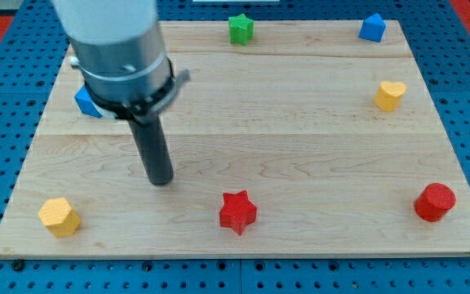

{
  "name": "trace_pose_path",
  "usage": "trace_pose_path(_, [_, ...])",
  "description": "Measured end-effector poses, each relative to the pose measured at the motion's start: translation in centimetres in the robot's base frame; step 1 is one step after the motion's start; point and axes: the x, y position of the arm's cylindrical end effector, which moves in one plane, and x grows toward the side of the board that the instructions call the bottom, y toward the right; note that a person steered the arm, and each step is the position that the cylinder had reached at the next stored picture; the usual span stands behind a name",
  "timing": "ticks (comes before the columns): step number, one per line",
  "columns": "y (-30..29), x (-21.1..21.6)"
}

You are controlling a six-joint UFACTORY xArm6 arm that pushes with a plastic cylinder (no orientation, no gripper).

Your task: Move the red star vertical to the yellow heart

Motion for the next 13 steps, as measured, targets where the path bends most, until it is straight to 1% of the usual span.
trace_pose_path(1, [0.2, 4.3])
trace_pose_path(2, [2.3, 5.4])
trace_pose_path(3, [7.1, 4.8])
trace_pose_path(4, [10.2, 3.7])
trace_pose_path(5, [13.1, 1.1])
trace_pose_path(6, [16.4, -0.4])
trace_pose_path(7, [16.3, 3.2])
trace_pose_path(8, [16.4, 5.4])
trace_pose_path(9, [18.0, 1.6])
trace_pose_path(10, [19.7, -3.4])
trace_pose_path(11, [25.6, -7.1])
trace_pose_path(12, [24.6, -7.2])
trace_pose_path(13, [21.0, -7.1])
